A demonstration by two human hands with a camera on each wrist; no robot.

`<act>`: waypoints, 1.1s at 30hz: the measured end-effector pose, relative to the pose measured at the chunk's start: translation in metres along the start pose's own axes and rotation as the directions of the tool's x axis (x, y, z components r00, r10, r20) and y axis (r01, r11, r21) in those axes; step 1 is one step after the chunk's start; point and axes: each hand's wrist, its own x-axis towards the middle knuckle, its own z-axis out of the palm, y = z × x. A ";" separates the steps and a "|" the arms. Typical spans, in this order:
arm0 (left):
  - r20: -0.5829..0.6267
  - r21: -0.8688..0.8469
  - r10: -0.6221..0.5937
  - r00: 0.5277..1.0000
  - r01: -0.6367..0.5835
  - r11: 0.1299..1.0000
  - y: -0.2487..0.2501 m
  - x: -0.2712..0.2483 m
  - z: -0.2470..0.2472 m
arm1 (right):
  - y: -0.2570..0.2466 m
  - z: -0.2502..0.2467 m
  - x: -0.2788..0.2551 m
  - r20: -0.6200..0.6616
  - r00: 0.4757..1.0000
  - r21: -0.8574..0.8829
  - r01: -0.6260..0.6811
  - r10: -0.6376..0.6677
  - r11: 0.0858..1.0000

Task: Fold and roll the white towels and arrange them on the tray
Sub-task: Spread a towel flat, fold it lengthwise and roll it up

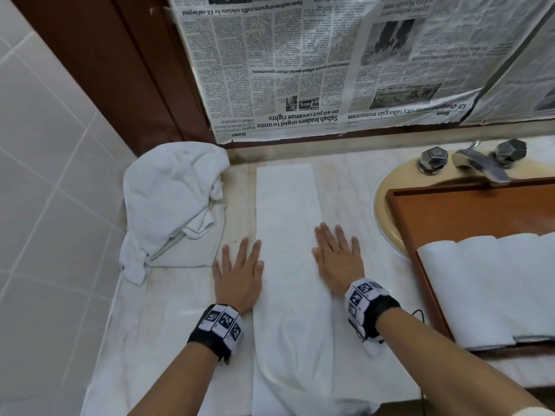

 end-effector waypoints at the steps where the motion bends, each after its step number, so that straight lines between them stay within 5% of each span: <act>1: 0.002 -0.026 0.002 1.000 -0.002 1.000 0.002 -0.004 -0.001 | -0.001 0.002 -0.006 -0.045 0.999 0.000 0.011 -0.011 1.000; 6: 0.029 -0.035 0.119 0.993 -0.117 0.992 0.025 -0.032 0.017 | -0.028 0.036 -0.054 -0.133 0.973 0.017 0.194 -0.191 0.981; 14: -0.021 0.018 0.078 0.997 -0.077 0.997 0.012 -0.042 0.026 | -0.001 0.036 -0.057 -0.025 0.989 -0.025 0.147 -0.147 0.989; 17: -0.063 -0.034 0.054 0.997 -0.056 0.998 0.007 -0.046 0.025 | 0.013 0.031 -0.052 -0.073 0.984 0.022 0.164 -0.162 0.986; 27: 0.020 0.093 0.055 0.998 -0.057 0.994 0.018 -0.076 0.034 | -0.007 0.047 -0.099 -0.034 0.977 0.004 0.211 -0.210 0.978; 33: 0.057 0.103 0.036 0.998 -0.042 0.994 0.022 -0.052 0.027 | 0.004 0.025 -0.072 0.067 0.976 -0.021 0.209 -0.207 0.978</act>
